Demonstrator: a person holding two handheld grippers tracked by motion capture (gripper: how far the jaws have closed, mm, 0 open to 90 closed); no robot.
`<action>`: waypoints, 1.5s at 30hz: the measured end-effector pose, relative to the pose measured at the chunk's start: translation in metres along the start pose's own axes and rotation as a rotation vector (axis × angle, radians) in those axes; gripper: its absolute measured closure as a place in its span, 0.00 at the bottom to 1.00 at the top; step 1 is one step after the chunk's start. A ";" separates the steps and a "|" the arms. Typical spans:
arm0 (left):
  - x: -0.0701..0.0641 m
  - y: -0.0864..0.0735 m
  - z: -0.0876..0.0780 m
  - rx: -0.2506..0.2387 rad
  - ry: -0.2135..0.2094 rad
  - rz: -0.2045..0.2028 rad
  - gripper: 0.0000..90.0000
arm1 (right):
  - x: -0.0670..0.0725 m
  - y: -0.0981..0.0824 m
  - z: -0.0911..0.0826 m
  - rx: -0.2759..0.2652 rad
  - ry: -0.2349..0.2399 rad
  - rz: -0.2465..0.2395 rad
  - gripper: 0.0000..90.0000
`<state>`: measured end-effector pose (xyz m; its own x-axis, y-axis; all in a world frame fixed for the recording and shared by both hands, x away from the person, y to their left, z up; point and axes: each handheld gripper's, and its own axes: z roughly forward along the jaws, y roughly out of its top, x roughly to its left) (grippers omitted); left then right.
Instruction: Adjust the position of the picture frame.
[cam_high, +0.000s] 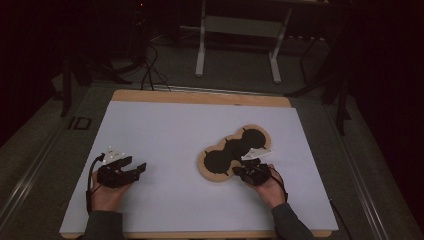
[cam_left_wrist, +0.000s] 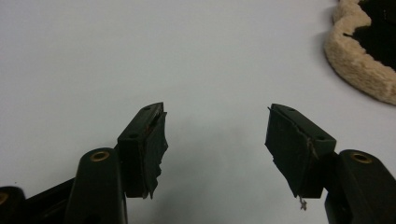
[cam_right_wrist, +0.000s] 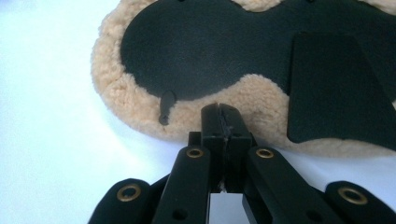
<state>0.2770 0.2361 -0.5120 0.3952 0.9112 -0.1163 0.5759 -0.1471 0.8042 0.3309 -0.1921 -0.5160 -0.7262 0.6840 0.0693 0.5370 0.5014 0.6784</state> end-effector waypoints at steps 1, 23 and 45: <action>0.000 0.000 0.000 0.002 -0.003 0.001 0.43 | 0.001 0.001 0.001 0.001 0.001 -0.001 1.00; 0.002 0.000 0.001 -0.001 -0.015 -0.012 0.54 | -0.055 0.006 -0.016 -0.094 -0.196 0.129 1.00; 0.001 0.000 0.002 0.007 -0.009 -0.007 0.54 | -0.063 -0.008 -0.010 -0.058 -0.117 0.187 1.00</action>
<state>0.2786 0.2365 -0.5133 0.3977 0.9087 -0.1268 0.5838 -0.1440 0.7990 0.3679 -0.2446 -0.5189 -0.5595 0.8208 0.1147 0.6296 0.3309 0.7030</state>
